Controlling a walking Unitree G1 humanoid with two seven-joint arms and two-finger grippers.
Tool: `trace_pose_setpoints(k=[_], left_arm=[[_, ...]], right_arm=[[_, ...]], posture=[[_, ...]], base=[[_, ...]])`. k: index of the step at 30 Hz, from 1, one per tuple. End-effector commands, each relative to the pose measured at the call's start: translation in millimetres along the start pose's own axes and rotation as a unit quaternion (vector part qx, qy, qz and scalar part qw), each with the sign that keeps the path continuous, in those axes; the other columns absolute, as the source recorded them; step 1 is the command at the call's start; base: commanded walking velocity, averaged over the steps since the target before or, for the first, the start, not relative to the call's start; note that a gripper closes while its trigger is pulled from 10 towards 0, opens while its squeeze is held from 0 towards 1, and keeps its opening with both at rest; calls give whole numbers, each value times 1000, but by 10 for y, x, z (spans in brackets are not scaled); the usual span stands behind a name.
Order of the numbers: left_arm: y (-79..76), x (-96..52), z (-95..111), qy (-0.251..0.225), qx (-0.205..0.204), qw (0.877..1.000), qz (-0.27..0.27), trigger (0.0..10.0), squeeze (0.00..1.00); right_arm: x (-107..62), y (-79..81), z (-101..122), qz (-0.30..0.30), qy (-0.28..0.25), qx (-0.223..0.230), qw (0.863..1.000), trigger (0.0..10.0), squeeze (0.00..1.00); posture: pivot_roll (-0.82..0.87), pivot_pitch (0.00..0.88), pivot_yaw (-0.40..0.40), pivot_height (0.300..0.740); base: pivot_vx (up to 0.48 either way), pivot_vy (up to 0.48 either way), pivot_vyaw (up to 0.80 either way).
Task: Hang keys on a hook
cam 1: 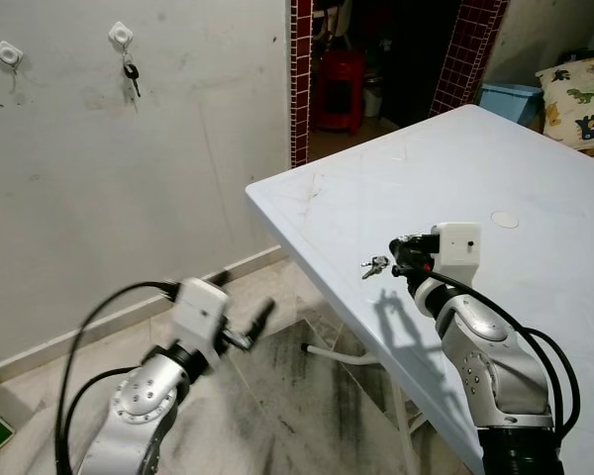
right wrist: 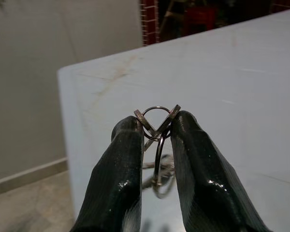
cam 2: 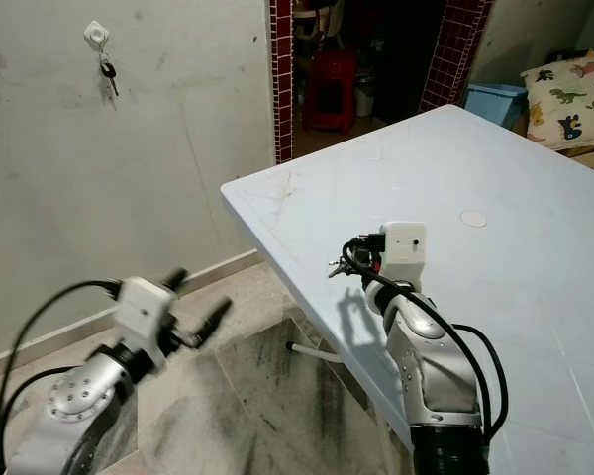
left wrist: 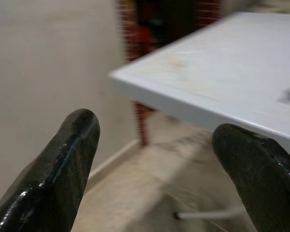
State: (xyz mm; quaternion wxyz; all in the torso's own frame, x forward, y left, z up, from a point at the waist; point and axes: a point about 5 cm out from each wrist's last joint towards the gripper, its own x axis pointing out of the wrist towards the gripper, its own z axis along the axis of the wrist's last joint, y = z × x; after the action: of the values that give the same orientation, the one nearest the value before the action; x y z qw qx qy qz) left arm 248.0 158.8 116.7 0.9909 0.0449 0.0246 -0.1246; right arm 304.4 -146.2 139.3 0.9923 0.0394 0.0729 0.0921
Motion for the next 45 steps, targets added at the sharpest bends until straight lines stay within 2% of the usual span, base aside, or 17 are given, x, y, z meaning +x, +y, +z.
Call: trace_pose_setpoints(k=[1,4,19,24,43,45], left_arm=[[77,-20,18,-2,4,999,35,10000,0],[177,-50,25,0,20,996,88,10000,0],[134,-71,-6,14,3,997,78,10000,0],[124,-60,-6,15,6,997,72,10000,0],[109,-12,-10,19,4,998,60,10000,0],[105,-6,0,14,7,998,58,10000,0]], right_arm=[[-3,65,71,12,-19,-6,1000,10000,0],[-9,108,50,17,-19,-4,1000,10000,0],[-1,133,32,11,-21,5,1000,10000,0],[-1,110,44,5,-26,18,999,10000,0],[6,81,67,-4,-33,20,999,10000,0],[8,82,68,-4,-33,20,999,10000,0]], posture=[[35,0,13,740],[47,0,19,740],[54,0,32,740],[53,0,36,740],[46,0,39,740],[47,0,39,740]], base=[[0,0,406],[0,0,548],[0,0,765],[0,313,0],[0,480,0],[0,0,0]])
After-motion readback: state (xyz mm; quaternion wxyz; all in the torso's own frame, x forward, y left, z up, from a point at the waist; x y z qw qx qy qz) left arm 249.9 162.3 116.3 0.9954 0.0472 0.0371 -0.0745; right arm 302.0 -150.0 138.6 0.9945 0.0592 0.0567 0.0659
